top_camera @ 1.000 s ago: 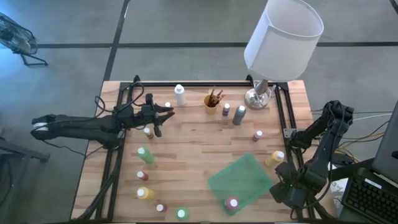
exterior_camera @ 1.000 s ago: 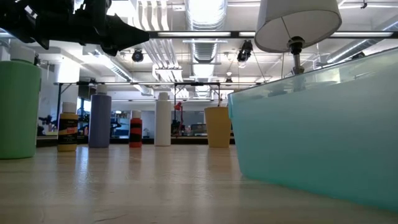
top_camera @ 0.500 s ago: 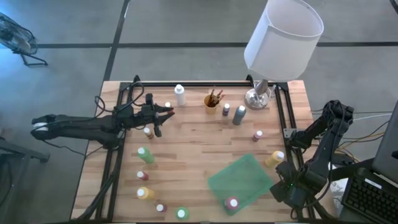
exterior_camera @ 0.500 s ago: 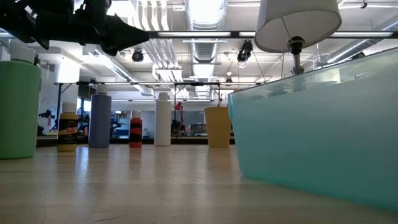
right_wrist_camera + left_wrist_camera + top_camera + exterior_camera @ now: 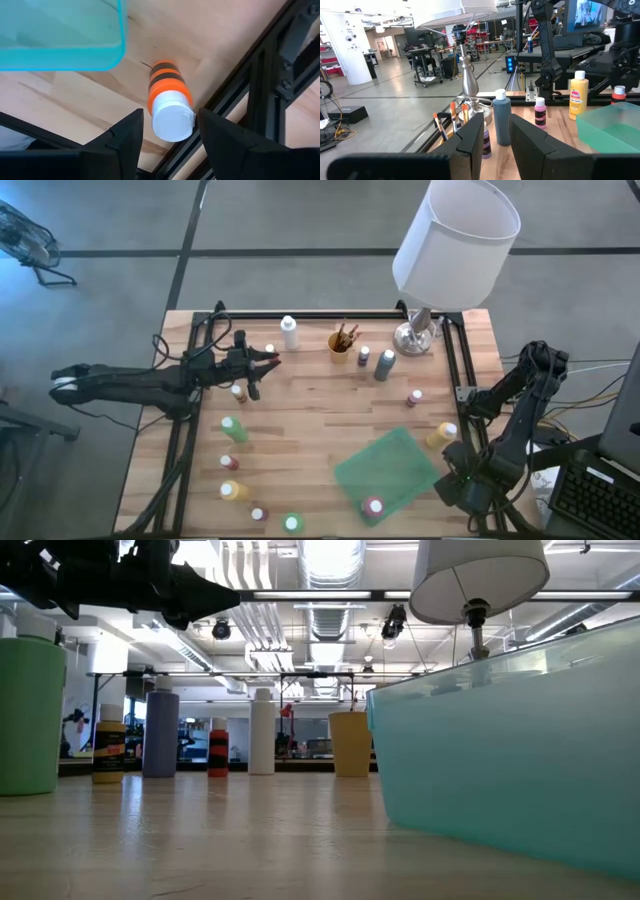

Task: Pick & Place Paint Supplies
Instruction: Put the orange paint bottle into the green bin

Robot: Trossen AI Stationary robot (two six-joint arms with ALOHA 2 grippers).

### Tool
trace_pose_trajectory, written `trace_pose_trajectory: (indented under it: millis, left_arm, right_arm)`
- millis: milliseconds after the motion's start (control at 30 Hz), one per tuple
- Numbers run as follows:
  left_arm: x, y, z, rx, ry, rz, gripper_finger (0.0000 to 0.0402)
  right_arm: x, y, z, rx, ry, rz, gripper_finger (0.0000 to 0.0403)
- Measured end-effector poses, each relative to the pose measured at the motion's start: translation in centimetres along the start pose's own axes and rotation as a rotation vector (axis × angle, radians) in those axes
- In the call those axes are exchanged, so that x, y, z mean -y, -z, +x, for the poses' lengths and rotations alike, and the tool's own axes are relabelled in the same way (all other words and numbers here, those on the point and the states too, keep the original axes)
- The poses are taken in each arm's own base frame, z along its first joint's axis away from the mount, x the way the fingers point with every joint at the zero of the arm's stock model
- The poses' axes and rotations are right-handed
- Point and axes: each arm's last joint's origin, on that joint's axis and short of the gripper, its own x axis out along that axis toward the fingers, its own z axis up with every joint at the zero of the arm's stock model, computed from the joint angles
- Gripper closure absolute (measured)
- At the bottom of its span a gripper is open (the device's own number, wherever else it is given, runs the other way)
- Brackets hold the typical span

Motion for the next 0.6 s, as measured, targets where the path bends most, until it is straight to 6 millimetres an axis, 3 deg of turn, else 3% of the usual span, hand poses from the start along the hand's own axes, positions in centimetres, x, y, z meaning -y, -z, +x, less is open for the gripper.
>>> trace_pose_trajectory:
  millis: [267, 600]
  left_arm:
    - [0.0, 0.0, 0.0, 0.0, 0.0, 0.0, 0.0305]
    - [0.0, 0.0, 0.0, 0.0, 0.0, 0.0, 0.0305]
  right_arm:
    - [0.21, -0.16, 0.5, 0.008, 0.013, -0.008, 0.0221]
    - [0.01, -0.02, 0.49, -0.008, -0.007, -0.032, 0.0285]
